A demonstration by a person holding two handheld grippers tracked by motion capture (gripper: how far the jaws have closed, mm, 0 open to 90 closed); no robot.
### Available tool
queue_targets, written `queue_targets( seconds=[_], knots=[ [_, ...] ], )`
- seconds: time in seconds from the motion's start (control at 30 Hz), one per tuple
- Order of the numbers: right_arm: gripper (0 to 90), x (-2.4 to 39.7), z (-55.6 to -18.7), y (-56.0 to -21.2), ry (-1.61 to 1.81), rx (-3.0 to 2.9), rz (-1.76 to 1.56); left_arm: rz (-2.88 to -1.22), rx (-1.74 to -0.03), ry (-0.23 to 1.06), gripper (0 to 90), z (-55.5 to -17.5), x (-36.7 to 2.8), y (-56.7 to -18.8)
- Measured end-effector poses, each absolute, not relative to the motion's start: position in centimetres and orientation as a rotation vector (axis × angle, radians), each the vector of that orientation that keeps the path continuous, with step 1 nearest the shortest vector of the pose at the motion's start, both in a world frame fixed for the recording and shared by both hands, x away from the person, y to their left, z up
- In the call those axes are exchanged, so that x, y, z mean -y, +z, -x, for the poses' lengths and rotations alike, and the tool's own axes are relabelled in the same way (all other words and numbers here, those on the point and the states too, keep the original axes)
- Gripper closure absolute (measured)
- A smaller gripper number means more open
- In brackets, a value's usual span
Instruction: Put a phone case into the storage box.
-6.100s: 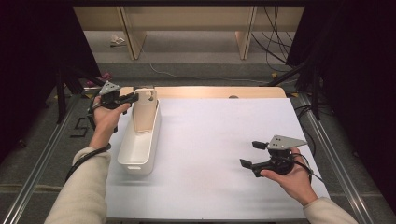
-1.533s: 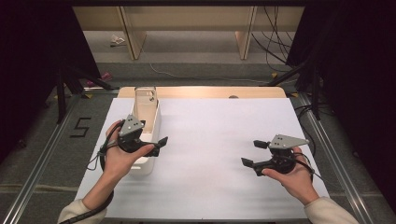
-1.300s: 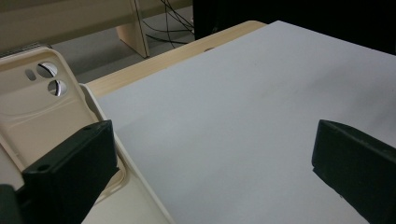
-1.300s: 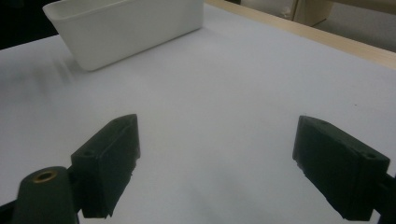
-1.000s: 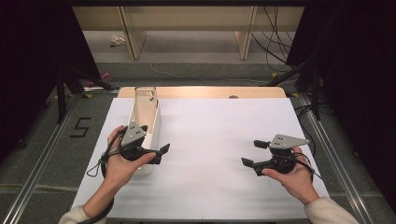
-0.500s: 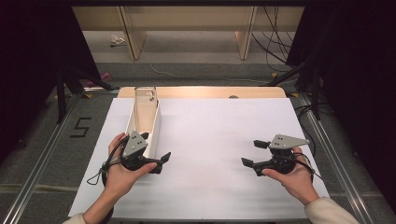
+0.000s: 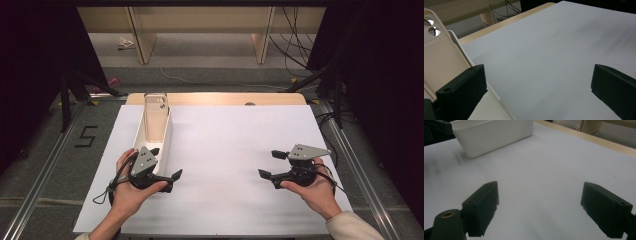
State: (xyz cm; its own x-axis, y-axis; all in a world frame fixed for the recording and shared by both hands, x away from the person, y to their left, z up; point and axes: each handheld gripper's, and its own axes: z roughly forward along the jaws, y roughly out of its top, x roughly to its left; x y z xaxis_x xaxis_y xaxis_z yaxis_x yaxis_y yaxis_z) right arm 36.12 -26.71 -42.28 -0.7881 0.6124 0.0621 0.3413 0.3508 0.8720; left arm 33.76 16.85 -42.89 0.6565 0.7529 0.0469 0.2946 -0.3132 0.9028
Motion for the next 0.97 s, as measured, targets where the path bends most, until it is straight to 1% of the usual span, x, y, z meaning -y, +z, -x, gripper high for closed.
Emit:
queue_targets(
  seconds=[0.33, 0.97],
  knots=[
    [15.7, 26.65, -36.12, -42.28, 1.41, -2.344, -0.846, -1.892, -0.837, 0.588, 0.0, -33.41, -17.19, -43.57],
    [15.8, 26.29, -36.07, -42.41, 1.406, -2.353, -0.836, -1.919, -0.819, 0.606, 0.0, -33.36, -16.79, -43.68]
  ],
)
